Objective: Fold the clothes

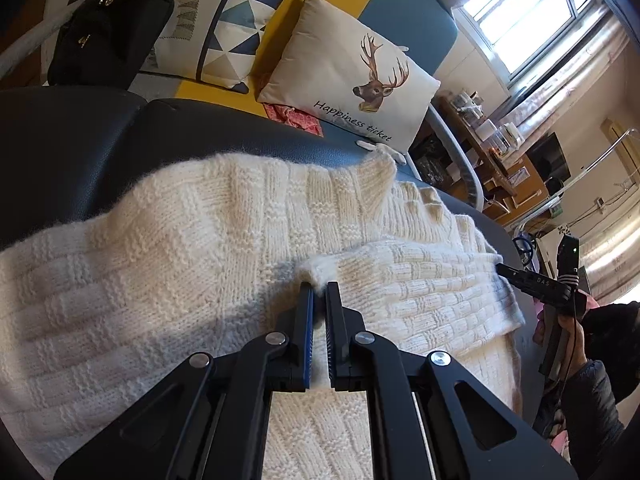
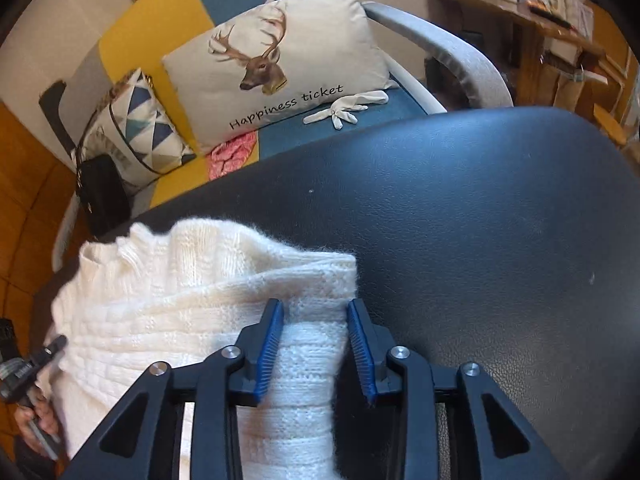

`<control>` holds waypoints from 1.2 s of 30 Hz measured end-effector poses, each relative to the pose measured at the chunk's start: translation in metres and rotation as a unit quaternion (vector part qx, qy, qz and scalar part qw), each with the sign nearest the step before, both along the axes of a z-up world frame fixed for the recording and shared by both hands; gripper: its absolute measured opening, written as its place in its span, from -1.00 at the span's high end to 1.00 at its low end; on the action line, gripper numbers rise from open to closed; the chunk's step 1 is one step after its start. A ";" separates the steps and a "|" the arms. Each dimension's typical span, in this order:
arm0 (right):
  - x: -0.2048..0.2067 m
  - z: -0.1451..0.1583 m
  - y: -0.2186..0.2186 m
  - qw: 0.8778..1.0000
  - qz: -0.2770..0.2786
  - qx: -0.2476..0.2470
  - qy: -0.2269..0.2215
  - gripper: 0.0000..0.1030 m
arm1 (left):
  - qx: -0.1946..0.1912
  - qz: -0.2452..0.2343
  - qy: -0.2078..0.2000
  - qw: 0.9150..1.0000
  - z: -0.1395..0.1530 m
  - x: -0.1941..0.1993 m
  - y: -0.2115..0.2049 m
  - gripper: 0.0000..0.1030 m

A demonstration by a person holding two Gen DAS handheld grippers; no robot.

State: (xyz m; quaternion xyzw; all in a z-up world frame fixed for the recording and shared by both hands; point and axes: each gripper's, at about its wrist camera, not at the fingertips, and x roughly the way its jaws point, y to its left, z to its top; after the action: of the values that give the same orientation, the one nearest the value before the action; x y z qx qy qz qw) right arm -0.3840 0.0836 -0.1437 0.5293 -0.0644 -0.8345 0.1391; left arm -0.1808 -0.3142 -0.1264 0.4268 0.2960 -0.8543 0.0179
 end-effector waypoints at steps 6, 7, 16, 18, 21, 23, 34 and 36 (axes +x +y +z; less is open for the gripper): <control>0.003 -0.004 -0.016 0.998 0.018 0.049 0.021 0.12 | 0.005 0.000 -0.002 1.000 -0.002 0.000 -0.001 0.89; 0.003 -0.004 -0.018 0.998 0.022 0.056 0.022 0.10 | 0.006 0.000 -0.002 1.000 -0.002 0.000 -0.001 0.89; -0.001 0.002 -0.027 0.992 0.040 0.115 0.023 0.46 | 0.007 -0.002 -0.003 1.000 -0.003 0.001 -0.001 0.89; 0.006 0.005 -0.034 0.985 0.045 0.157 0.051 0.63 | 0.003 -0.004 -0.001 1.000 -0.002 0.001 0.001 0.89; 0.016 0.010 -0.038 0.979 0.048 0.179 0.083 0.71 | -0.009 -0.012 0.010 1.000 0.004 0.003 0.004 0.89; 0.021 0.016 -0.038 0.976 0.048 0.185 0.104 0.75 | -0.010 -0.018 0.021 1.000 0.009 0.003 0.005 0.89; 0.013 0.019 -0.014 0.982 0.011 0.145 0.120 0.95 | 0.003 -0.014 0.056 0.998 0.020 -0.001 -0.001 0.89; 0.006 0.009 -0.008 0.986 0.006 0.139 0.095 0.95 | -0.003 -0.006 0.035 0.999 0.013 -0.007 -0.006 0.89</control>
State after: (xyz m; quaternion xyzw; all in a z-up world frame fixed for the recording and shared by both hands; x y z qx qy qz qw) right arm -0.3779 0.0753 -0.1349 0.4626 0.0691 -0.8807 0.0747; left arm -0.1882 -0.3198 -0.1133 0.3982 0.2910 -0.8699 0.0038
